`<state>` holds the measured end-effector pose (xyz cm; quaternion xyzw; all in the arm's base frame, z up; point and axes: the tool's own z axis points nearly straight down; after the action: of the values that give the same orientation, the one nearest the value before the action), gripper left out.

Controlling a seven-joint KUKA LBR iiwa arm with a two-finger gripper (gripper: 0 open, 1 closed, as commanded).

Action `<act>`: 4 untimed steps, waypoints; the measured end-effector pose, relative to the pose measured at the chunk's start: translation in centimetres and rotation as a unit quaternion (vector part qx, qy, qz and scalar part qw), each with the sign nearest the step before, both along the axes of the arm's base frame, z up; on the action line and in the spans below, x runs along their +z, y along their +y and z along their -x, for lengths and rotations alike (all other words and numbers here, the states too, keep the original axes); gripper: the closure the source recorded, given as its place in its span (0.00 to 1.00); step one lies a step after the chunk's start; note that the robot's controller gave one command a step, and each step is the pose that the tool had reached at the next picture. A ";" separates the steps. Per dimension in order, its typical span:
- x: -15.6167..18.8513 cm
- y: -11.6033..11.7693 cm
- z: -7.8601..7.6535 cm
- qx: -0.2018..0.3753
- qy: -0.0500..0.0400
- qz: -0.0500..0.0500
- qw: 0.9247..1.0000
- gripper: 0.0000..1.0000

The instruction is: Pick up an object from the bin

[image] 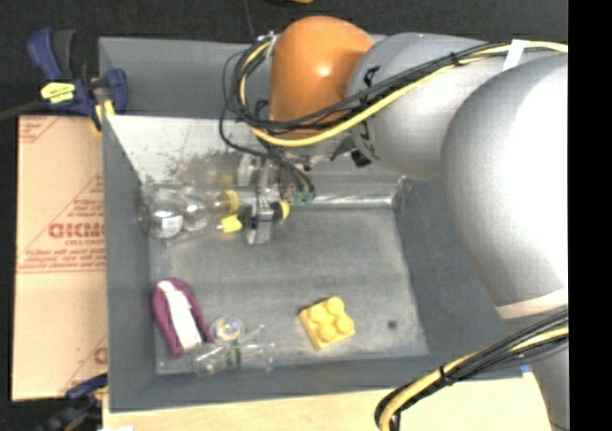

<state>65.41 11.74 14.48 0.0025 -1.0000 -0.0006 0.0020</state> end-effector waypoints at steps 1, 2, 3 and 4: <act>0.6 -0.1 -0.2 -0.001 -0.004 0.000 1.000 0.00; -6.5 -2.8 1.0 -0.024 -0.004 -0.001 1.000 0.00; -7.3 -2.9 0.7 -0.014 -0.012 -0.002 1.000 1.00; -7.3 -2.9 0.7 -0.014 -0.012 -0.002 1.000 1.00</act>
Offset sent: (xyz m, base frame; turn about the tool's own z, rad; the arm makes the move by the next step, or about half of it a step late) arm -0.0116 -0.0281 -0.0686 0.0522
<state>64.67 8.84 7.14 -0.0115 -0.9999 -0.0028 -0.0099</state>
